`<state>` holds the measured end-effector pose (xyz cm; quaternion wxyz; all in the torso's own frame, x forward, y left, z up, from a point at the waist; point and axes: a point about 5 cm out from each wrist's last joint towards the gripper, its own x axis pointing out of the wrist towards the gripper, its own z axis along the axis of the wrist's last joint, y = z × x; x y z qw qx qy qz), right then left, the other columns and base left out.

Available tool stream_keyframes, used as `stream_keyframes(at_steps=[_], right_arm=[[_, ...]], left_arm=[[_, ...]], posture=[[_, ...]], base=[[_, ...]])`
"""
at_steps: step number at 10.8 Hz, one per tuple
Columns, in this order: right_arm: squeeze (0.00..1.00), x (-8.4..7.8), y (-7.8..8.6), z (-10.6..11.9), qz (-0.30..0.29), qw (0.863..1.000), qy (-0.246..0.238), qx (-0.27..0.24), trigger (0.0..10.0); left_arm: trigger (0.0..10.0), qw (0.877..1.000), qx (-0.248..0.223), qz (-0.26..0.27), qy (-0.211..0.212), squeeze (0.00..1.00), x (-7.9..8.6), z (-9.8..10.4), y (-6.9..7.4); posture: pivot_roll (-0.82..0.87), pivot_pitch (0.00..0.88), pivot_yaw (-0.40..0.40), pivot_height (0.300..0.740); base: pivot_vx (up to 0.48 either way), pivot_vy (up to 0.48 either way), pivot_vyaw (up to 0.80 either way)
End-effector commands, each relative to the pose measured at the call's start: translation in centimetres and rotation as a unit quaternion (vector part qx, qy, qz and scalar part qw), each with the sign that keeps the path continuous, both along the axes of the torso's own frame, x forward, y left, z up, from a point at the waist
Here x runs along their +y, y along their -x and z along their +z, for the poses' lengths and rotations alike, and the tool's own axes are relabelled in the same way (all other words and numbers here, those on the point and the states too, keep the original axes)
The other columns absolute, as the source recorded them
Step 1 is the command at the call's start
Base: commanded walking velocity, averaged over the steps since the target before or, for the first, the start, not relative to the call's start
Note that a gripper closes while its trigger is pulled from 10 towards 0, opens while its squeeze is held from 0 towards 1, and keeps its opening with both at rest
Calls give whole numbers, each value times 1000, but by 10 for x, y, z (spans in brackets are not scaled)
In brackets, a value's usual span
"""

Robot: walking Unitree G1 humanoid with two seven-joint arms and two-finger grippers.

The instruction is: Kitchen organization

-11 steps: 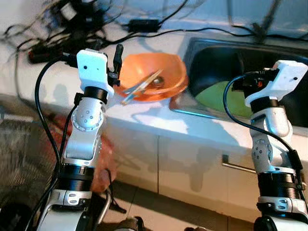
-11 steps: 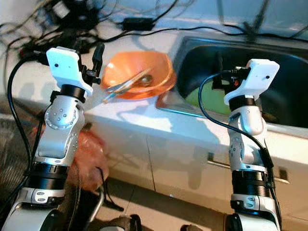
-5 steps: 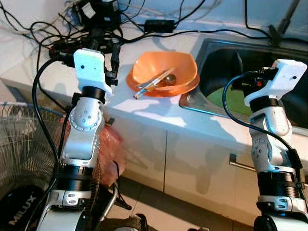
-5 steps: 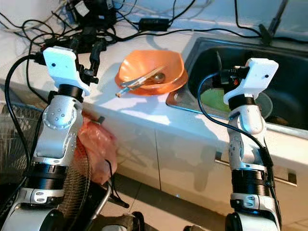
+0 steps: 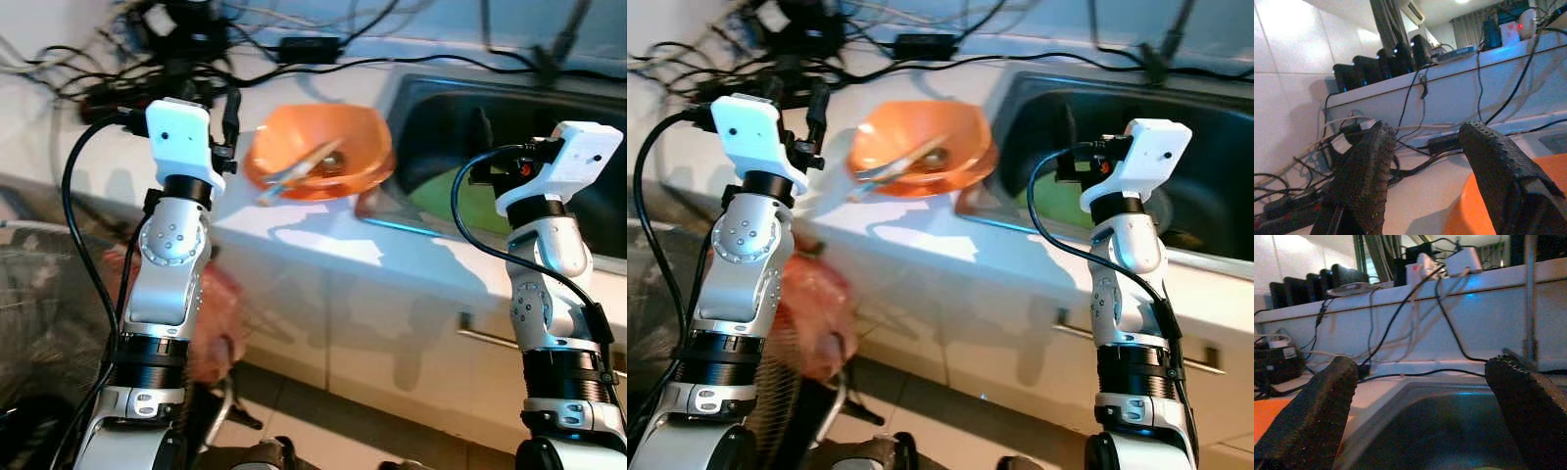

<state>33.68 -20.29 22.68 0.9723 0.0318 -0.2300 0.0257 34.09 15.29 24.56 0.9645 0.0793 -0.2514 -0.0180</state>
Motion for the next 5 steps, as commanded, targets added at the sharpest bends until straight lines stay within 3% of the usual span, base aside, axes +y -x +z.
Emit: stream_keyframes(at_steps=[1, 3, 4, 5], right_arm=[[0, 0, 0, 4, 3, 1000, 5, -6, 10000], [0, 1, 0, 4, 5, 1000, 4, -7, 10000], [0, 2, 0, 4, 8, 1000, 1, -7, 10000], [0, 2, 0, 3, 9, 1000, 1, -6, 10000]], left_arm=[[10000, 1000, -2, 4, -3, 0, 0, 0, 2], [10000, 1000, -2, 4, -2, 0, 0, 1, 2], [10000, 1000, -2, 3, -2, 0, 0, 1, 2], [10000, 1000, -6, 0, 4, 0, 0, 2, 2]], posture=[[63, 111, 77, 740], [60, 105, 79, 740], [59, 103, 81, 740], [59, 101, 80, 740]], base=[[0, -322, 0], [0, -339, 478], [0, -319, 0], [0, 0, 0]])
